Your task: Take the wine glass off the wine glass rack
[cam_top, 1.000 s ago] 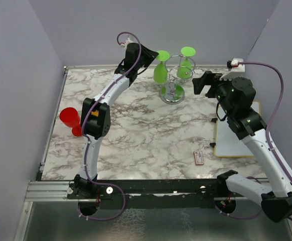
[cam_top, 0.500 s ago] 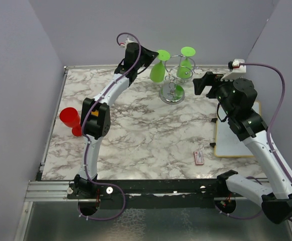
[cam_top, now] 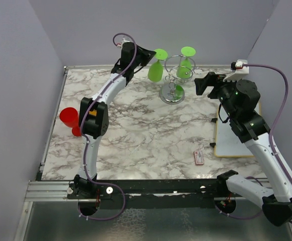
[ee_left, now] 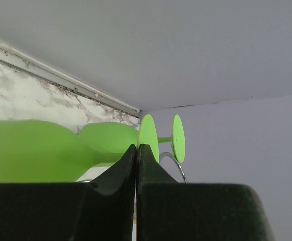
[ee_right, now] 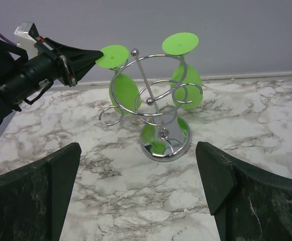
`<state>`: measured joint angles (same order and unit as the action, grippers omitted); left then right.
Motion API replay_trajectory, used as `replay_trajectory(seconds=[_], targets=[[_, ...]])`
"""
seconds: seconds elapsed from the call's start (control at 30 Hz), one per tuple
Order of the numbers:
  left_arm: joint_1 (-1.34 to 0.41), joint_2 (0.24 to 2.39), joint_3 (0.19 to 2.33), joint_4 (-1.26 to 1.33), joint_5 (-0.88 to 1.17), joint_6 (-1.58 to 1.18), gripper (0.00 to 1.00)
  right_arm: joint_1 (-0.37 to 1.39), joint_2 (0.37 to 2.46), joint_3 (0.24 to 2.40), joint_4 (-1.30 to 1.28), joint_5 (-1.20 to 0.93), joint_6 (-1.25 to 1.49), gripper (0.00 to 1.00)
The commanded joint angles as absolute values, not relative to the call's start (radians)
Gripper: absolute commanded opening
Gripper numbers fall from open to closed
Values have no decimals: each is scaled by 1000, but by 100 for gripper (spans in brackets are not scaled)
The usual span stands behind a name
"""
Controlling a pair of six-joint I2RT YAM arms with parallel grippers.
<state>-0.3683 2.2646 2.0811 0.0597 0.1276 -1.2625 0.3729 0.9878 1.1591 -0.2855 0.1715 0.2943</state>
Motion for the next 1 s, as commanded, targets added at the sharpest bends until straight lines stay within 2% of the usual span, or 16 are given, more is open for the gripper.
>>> replay_trajectory(seconds=[0.0,0.23,0.47,0.7,0.97], targets=[[-337,2198,2054,150,177,-1331,0,370,972,1159,-280,200,298,100],[-291,2210,2092,172,247,-1371,0,370,972,1165,-287,196,303,100],[-224,2094,1982,199,302,-1352,0,369,975,1160,-300,167,310,100],[-155,1835,1741,184,342,-1242,0,369,1000,1166,-345,52,304,100],[-110,1436,1406,142,358,-975,0,370,1070,1142,-335,-302,349,100]])
